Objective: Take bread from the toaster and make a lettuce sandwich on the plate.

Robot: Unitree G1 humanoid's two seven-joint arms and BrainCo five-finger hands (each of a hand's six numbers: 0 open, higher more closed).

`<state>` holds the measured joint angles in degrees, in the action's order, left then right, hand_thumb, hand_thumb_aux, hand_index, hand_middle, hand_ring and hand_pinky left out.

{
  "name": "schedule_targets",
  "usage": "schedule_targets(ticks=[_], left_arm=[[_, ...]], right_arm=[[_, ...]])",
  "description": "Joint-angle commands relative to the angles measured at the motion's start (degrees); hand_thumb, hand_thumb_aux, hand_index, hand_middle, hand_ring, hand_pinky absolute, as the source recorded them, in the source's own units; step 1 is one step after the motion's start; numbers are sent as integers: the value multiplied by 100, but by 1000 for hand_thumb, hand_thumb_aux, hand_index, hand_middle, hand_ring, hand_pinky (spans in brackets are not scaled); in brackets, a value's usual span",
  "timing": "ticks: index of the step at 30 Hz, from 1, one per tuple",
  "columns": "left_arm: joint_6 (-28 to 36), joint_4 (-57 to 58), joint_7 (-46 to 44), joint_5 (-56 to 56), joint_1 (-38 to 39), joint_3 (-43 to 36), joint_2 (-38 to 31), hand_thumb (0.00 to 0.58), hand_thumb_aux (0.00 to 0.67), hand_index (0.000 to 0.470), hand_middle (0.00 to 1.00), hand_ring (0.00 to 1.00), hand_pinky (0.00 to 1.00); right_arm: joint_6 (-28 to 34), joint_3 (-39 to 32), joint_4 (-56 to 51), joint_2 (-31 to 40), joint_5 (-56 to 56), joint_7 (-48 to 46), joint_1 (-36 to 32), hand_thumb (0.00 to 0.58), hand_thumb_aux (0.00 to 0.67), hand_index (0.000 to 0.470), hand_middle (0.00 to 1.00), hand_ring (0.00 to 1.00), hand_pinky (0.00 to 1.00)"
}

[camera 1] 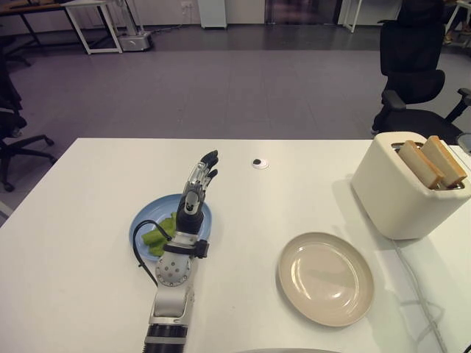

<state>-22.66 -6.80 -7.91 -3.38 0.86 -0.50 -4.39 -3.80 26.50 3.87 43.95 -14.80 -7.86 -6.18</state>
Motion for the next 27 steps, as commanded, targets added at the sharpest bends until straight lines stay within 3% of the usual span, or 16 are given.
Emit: schedule_targets(ticks=[1, 5, 6, 7, 9, 11, 16, 22, 27], left_arm=[[73, -43, 9, 16, 37, 7, -2, 0, 0, 0, 0, 0, 0], [77, -61, -2, 1, 51, 32, -32, 0, 0, 0, 0, 0, 0], [81, -72, -7, -7, 57, 42, -43, 0, 0, 0, 0, 0, 0], [83, -83, -8, -12, 68, 54, -51, 0, 0, 0, 0, 0, 0], [86, -102, -4, -13, 89, 70, -61, 0, 0, 0, 0, 0, 0], [91, -111, -9, -12, 93, 77, -61, 0, 0, 0, 0, 0, 0], [97, -124, -8, -2, 100, 87, -54, 0, 0, 0, 0, 0, 0], [96, -133, -12, -9, 105, 86, -50, 0, 0, 0, 0, 0, 0], [81, -132, 1, -2, 112, 95, -45, 0, 0, 0, 0, 0, 0]], right_arm=[[-96, 27, -1023, 424, -263, 172, -46, 0, 0, 0, 0, 0, 0], [-410, -347, -2204, 510, -378, 396, -280, 18, 11, 7, 0, 0, 0], [-478, -433, -2403, 515, -385, 431, -342, 79, 47, 33, 0, 0, 0], [-542, -521, -2598, 532, -401, 476, -417, 190, 121, 85, 0, 0, 0], [-673, -712, -3032, 569, -440, 573, -609, 316, 218, 153, 0, 0, 0], [-780, -876, -3363, 597, -460, 638, -763, 371, 268, 188, 0, 0, 0], [-1033, -1182, -4133, 625, -473, 813, -1100, 420, 318, 223, 0, 0, 0], [-1186, -1438, -4293, 560, -445, 879, -1190, 379, 276, 194, 0, 0, 0], [-1218, -1637, -4428, 489, -417, 913, -1274, 392, 289, 203, 0, 0, 0]])
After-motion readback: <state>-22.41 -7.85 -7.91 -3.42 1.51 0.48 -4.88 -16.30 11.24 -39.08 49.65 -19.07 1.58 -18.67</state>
